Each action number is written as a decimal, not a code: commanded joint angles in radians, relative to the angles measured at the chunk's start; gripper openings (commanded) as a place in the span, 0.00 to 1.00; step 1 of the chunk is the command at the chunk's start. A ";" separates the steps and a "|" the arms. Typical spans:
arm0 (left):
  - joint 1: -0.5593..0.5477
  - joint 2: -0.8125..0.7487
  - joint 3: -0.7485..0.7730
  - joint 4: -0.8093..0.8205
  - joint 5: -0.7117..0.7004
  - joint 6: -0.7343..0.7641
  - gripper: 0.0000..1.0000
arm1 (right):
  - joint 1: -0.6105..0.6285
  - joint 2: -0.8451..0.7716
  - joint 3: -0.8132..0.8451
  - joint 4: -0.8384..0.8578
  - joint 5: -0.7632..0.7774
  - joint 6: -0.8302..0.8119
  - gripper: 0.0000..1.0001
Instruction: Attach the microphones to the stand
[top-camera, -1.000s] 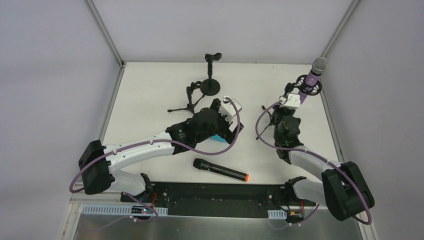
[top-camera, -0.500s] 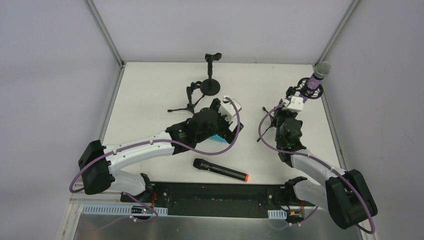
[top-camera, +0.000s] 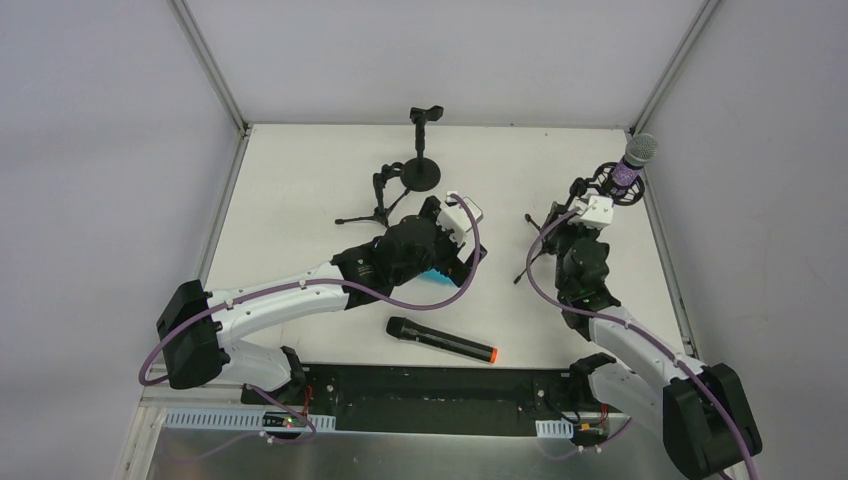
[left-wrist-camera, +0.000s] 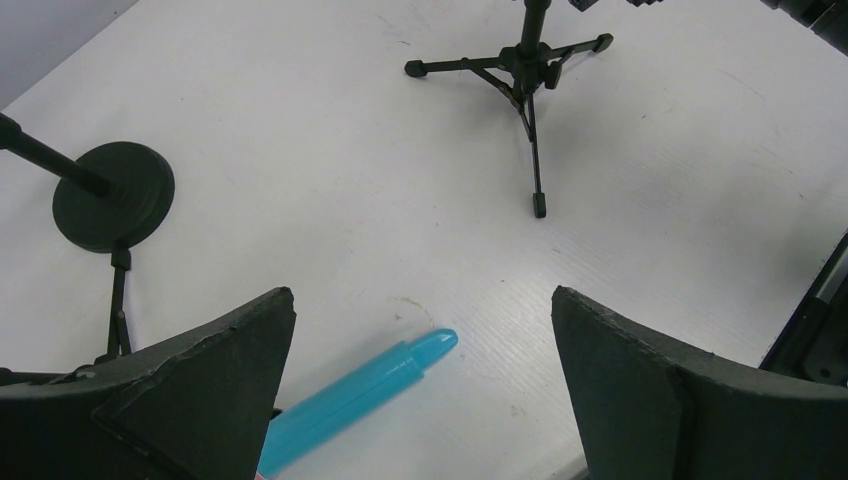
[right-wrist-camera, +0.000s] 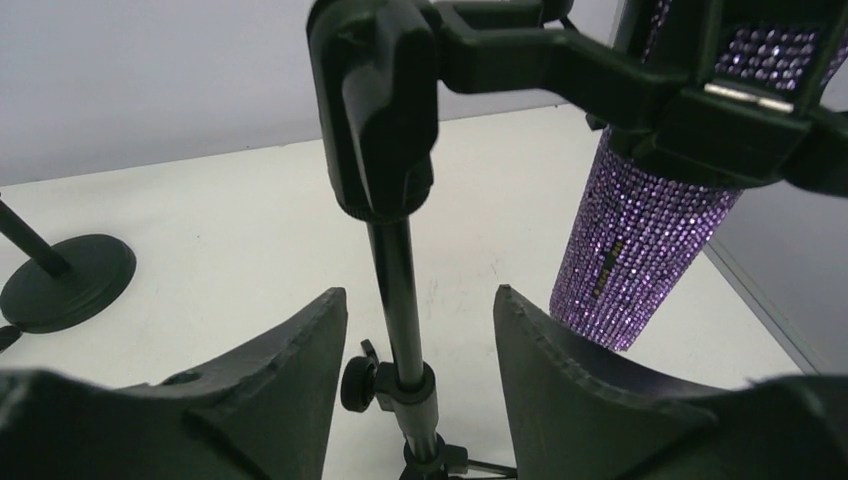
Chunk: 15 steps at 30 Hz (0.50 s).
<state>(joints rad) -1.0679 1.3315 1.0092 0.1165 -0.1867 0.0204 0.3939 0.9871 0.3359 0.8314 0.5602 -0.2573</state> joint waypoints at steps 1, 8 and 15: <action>-0.010 -0.013 0.037 0.012 -0.009 0.020 0.99 | -0.006 -0.055 0.017 -0.082 -0.027 0.079 0.60; -0.009 -0.012 0.035 0.011 -0.011 0.022 0.99 | -0.004 -0.119 -0.009 -0.171 -0.044 0.160 0.72; -0.009 -0.007 0.038 0.008 -0.015 0.023 0.99 | -0.003 -0.227 -0.011 -0.324 -0.103 0.238 0.82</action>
<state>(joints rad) -1.0679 1.3315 1.0092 0.1165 -0.1879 0.0326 0.3939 0.8261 0.3271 0.5976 0.5076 -0.0891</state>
